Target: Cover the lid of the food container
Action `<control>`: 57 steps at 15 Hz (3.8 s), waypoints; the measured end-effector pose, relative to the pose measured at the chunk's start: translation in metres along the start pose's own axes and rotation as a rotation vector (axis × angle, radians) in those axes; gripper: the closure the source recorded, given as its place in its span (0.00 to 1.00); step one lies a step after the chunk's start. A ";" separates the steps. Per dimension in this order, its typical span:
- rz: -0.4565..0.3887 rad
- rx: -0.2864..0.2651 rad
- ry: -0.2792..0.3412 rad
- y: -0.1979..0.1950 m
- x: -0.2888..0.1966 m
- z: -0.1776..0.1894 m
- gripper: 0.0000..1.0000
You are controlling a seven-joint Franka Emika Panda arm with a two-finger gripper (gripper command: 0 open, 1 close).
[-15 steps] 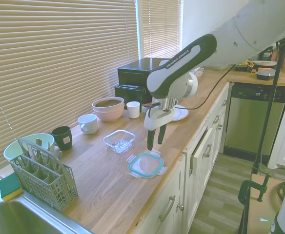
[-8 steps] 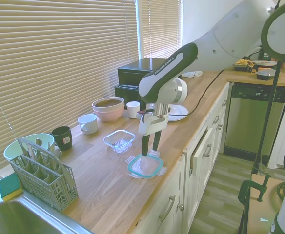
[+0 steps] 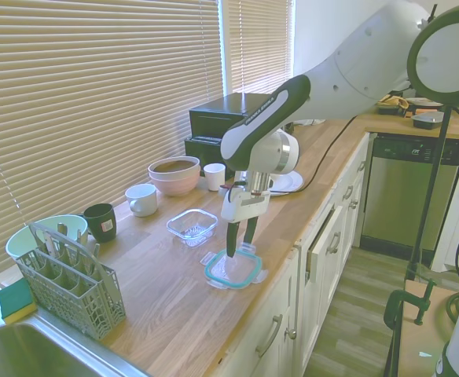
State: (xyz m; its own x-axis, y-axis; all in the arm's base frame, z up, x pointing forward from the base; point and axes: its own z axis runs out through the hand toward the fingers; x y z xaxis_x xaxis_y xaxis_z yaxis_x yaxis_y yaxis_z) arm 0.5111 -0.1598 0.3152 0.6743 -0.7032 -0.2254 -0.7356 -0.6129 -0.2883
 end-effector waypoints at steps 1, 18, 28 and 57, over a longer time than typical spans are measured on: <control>0.005 0.005 -0.003 0.001 0.001 0.000 0.00; 0.035 0.024 -0.019 0.016 0.008 0.001 1.00; 0.048 0.009 -0.037 0.025 0.011 0.005 1.00; 0.118 -0.004 0.170 0.042 -0.037 -0.167 1.00</control>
State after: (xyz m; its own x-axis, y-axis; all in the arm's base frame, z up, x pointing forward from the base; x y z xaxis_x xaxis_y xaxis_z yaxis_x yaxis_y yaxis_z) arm 0.4446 -0.2202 0.4665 0.5633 -0.8206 -0.0965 -0.8091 -0.5242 -0.2657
